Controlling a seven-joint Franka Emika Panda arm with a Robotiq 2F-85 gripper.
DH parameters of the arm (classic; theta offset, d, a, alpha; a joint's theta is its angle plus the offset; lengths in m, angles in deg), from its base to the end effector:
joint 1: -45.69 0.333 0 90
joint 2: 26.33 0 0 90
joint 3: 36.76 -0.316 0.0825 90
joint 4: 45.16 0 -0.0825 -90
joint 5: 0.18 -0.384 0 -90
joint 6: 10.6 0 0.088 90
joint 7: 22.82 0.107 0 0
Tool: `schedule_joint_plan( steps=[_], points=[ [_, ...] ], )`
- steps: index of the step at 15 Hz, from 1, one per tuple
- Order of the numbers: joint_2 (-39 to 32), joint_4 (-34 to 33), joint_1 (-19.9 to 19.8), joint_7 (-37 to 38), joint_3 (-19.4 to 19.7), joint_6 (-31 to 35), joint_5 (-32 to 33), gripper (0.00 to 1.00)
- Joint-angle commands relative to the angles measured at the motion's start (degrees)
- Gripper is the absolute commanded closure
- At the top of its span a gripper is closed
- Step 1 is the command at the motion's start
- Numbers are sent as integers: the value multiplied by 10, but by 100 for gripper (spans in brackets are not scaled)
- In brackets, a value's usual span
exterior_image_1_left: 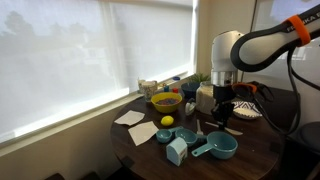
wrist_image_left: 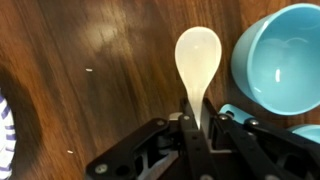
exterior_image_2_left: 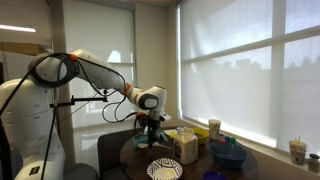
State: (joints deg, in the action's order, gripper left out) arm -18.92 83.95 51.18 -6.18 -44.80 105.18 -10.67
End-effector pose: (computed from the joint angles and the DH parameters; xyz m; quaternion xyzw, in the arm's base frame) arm 0.4720 0.1253 0.4099 -0.9935 0.0720 0.0684 0.0553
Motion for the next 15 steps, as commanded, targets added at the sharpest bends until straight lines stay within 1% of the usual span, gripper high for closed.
schedule_joint_plan(
  steps=[1, 4, 10, 11, 12, 13, 15],
  points=[
    [32, 46, -3, -6, 4, 49, 35, 96],
    [31, 64, -4, -4, 4, 77, 59, 96],
    [28, 88, -6, 7, 3, 124, 80, 96],
    [28, 88, -5, 5, 4, 126, 77, 61],
    [34, 88, -4, 3, 4, 129, 76, 59],
    [41, 86, -3, -1, 5, 128, 73, 53],
    [57, 81, -5, 3, 4, 118, 79, 39]
  ],
)
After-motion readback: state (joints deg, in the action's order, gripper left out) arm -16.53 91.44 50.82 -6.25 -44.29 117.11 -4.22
